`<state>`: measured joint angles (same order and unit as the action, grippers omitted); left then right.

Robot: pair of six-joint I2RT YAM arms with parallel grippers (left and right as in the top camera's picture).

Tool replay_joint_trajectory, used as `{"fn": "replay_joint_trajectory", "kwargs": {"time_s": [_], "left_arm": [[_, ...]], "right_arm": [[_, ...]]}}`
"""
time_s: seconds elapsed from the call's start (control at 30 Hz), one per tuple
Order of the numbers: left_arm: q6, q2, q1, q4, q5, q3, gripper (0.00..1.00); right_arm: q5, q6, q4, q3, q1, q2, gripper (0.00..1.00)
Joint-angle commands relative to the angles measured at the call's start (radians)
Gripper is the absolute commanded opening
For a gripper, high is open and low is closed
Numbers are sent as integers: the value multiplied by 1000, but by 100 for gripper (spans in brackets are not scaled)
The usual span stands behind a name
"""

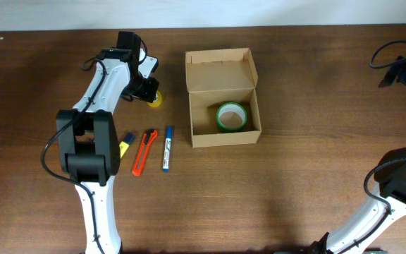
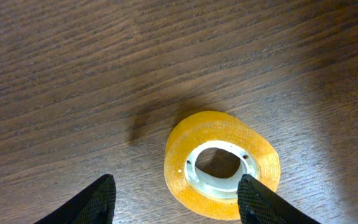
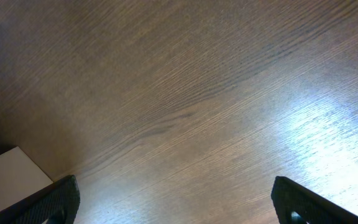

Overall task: Pack container
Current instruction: 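Lower the left gripper onto the yellow tape roll and grasp it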

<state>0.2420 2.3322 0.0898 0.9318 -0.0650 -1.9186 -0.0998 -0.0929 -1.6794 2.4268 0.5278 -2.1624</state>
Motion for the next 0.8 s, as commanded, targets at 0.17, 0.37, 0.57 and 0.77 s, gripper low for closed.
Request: {"fn": "replay_joint_trajectory", "kwargs": {"time_s": [0.17, 0.37, 0.57, 0.77], "left_arm": [[-6, 11, 1, -23, -9, 0, 61], [-6, 28, 1, -23, -9, 0, 61], [-6, 32, 1, -24, -2, 0, 61], [-6, 32, 1, -24, 10, 0, 61]], "right_arm": [[-13, 8, 0, 0, -3, 30, 99], [-13, 8, 0, 0, -3, 30, 100], [-13, 8, 0, 0, -3, 30, 99], [-13, 8, 0, 0, -3, 30, 99]]}}
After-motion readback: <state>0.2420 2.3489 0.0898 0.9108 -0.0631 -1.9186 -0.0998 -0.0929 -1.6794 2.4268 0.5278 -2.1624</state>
